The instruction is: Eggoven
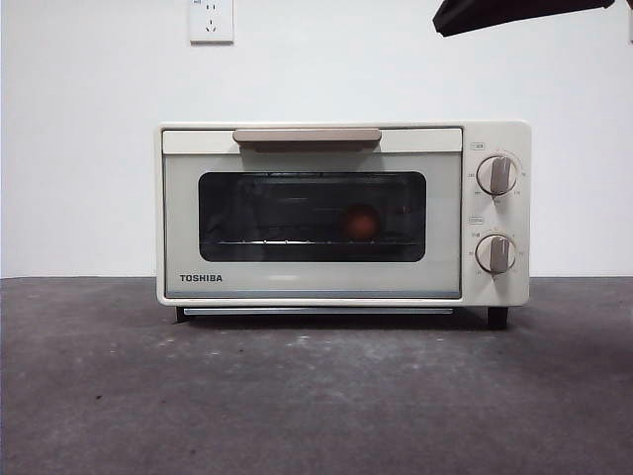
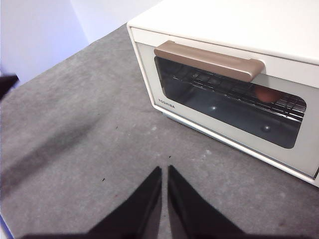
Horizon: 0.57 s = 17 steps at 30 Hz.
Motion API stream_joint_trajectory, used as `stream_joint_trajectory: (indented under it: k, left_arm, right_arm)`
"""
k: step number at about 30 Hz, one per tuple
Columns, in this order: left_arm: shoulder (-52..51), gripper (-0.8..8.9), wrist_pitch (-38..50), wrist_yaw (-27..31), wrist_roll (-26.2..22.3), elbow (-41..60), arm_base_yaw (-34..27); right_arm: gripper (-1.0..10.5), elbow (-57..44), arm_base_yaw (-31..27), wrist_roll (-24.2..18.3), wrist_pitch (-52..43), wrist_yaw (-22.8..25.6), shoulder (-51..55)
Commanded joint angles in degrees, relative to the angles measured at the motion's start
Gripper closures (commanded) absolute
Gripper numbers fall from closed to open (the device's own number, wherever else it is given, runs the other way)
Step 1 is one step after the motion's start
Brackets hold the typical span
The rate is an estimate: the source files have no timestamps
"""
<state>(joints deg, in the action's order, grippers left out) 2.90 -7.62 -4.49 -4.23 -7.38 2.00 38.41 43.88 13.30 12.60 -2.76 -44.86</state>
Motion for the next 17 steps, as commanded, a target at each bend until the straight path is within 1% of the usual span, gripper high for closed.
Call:
stream_joint_trajectory:
  k: [1,6,11,14,17]
  left_arm:
    - [-1.7,8.08,-1.7,0.1,0.9,1.8,-0.2]
    - [-2.7,8.08,-3.4,0.1,2.2,4.5,-0.2]
    - [-2.7,8.08,-5.9,0.1,4.4,6.1,-0.2]
    - [-2.7,8.08,-5.6,0.1,6.8,6.1,-0.2]
    - [-2.7,8.08,-5.4,0.0,6.9,6.1,-0.2]
  right_arm:
    - [9.4,0.3,0.5,-0.5,-0.6,0.2,-0.2]
    - [9.4,0.3,0.5,-0.5,-0.6,0.2,-0.2]
    - [9.4,0.3,0.5,-0.5,-0.6,0.2,-0.2]
    - [9.4,0.3,0.5,-0.5,-0.6,0.2,-0.2]
    - [9.4,0.3,0.5,-0.5,-0.6,0.2,-0.2]
